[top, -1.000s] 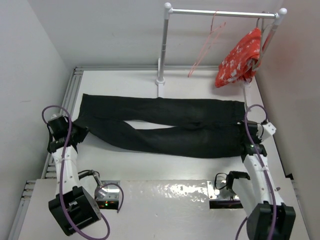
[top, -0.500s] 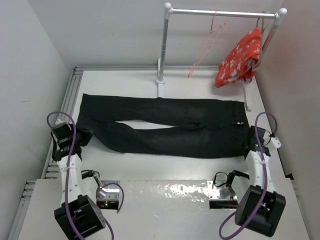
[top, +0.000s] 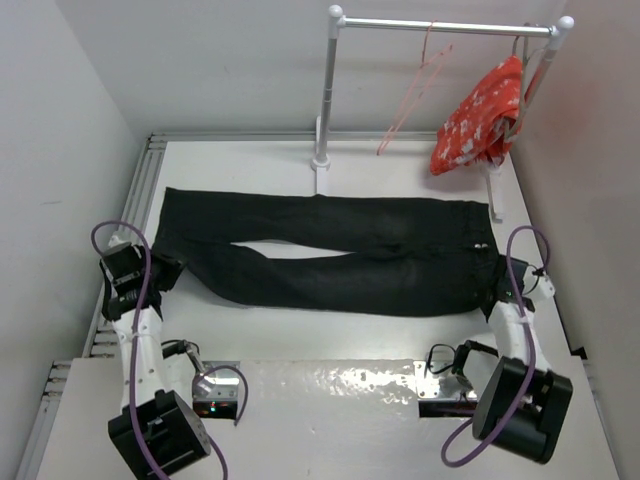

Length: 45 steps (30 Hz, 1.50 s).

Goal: Place the trousers on the hanger
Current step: Fold the trousers at the center of the board.

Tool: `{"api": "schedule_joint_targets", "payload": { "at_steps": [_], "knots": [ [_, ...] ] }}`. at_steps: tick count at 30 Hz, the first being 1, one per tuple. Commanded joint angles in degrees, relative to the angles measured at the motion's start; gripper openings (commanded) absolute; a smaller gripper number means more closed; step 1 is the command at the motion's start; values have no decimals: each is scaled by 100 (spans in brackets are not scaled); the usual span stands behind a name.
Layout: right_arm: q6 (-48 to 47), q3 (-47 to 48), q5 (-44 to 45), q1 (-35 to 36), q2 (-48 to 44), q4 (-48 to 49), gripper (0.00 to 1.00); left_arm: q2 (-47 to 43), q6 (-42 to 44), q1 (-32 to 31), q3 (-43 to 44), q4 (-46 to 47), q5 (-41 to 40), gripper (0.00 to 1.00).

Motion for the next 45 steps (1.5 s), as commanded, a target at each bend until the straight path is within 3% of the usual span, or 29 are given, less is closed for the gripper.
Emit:
{"api": "schedule_joint_targets", "payload": {
  "at_steps": [1,4,8,15,21,28,31,38,45],
  "knots": [
    [-66,217,497,-20,-614,-171,0,-176,-42,12,537,-15,-176,0],
    [-321,786,858,-20,-1614,-1057,0,-404,-51,29,1071,-514,-517,0],
    [-472,1465,1227,7,-1978,-1779,0,-493,1,-58,1556,-1175,-1010,0],
    [-603,1781,1422,77,-2900,-2238,0,-686,-183,-1226,2110,-1984,-3942,0],
    [-384,2371,667,68,-1778,-1756,0,-511,-218,-1245,1637,-1239,-3455,0],
    [-366,2573,288,77,-204,-877,0,770,-473,-1210,1628,-536,-3446,0],
    [-322,2634,51,77,280,-375,0,1114,-613,-1148,1610,-237,-3086,0],
    [-498,3223,33,86,1176,108,0,1458,-868,-1183,1768,212,-3173,0],
    [-639,3654,-29,138,2116,425,0,2565,-1062,-1271,2163,317,-3270,0]
  ]
}}
